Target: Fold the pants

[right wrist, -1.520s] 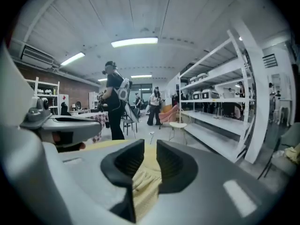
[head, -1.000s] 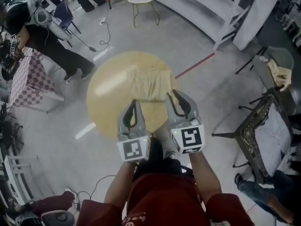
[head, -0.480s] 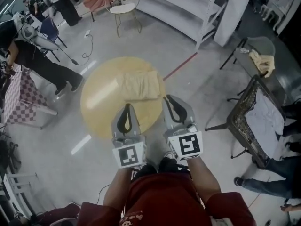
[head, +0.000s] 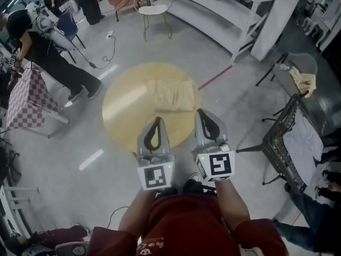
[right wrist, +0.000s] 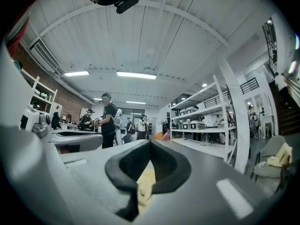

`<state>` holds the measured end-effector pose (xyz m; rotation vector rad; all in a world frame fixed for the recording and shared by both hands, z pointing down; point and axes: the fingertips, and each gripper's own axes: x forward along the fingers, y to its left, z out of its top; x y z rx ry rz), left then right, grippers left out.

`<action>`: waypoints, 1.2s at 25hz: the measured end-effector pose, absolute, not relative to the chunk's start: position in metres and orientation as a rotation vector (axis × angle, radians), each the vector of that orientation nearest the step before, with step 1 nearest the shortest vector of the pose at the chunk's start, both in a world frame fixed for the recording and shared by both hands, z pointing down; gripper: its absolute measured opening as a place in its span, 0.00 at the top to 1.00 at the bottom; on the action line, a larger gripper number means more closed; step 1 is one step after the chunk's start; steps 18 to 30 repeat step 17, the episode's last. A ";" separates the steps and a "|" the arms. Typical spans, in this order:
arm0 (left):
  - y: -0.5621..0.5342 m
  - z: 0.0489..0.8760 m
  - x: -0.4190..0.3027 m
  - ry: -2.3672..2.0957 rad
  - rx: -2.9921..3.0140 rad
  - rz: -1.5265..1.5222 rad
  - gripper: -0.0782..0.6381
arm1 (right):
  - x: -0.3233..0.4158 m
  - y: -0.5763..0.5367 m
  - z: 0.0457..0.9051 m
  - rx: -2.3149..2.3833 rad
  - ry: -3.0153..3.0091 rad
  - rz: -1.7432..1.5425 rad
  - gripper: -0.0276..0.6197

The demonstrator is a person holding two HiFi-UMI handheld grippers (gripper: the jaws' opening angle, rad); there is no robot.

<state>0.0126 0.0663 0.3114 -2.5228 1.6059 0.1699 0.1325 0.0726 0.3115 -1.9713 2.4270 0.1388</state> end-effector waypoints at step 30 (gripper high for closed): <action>0.060 0.312 0.021 1.586 -2.573 0.178 0.88 | 0.140 0.073 0.312 -2.016 2.419 0.174 0.95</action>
